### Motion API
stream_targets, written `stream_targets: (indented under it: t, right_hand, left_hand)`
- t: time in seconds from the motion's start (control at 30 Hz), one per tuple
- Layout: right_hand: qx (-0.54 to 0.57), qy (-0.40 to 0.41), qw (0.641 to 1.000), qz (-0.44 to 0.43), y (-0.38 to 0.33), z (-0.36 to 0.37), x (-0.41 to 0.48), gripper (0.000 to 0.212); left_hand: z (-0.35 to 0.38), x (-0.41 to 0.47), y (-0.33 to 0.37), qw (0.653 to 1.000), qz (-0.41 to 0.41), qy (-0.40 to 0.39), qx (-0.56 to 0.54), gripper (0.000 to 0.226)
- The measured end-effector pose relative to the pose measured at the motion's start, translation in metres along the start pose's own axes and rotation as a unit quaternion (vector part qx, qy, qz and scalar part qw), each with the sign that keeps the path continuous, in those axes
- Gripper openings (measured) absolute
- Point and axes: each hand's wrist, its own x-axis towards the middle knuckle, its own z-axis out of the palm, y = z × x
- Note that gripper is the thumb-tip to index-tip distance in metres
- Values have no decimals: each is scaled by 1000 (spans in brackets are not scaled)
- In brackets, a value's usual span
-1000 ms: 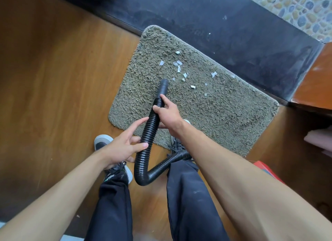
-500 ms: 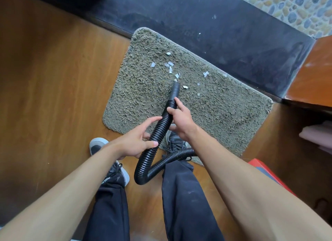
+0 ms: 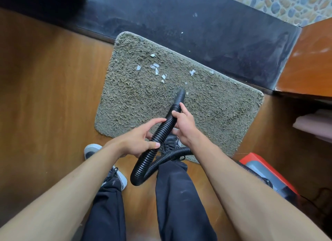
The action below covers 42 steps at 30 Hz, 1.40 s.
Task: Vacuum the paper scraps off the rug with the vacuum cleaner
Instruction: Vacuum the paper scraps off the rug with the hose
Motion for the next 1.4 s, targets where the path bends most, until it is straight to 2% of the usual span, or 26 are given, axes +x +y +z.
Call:
stream_targets:
  t: [0.23,0.47,0.73,1.0,1.4]
  right_hand:
    - [53,18,998,4,-8,-28,0,61]
    - [61,21,998,9,-16,-46,2,59]
    - [33,10,999,13,-8,-18,1,60]
    - [-39,-44,998,10,1,5,-5,60]
    - [-14,-26,999,25,-13,-12,-3,58]
  left_hand:
    - [18,16,24,998,-11,-9,55,74]
    - [31,26,44,996,-17,-25,88,73]
    - [18,7,29,998,-23,6,55,75]
    - [9,-14,3,1000,-23,15,4,77]
    - [16,3,19,1000,-14,6,27,76]
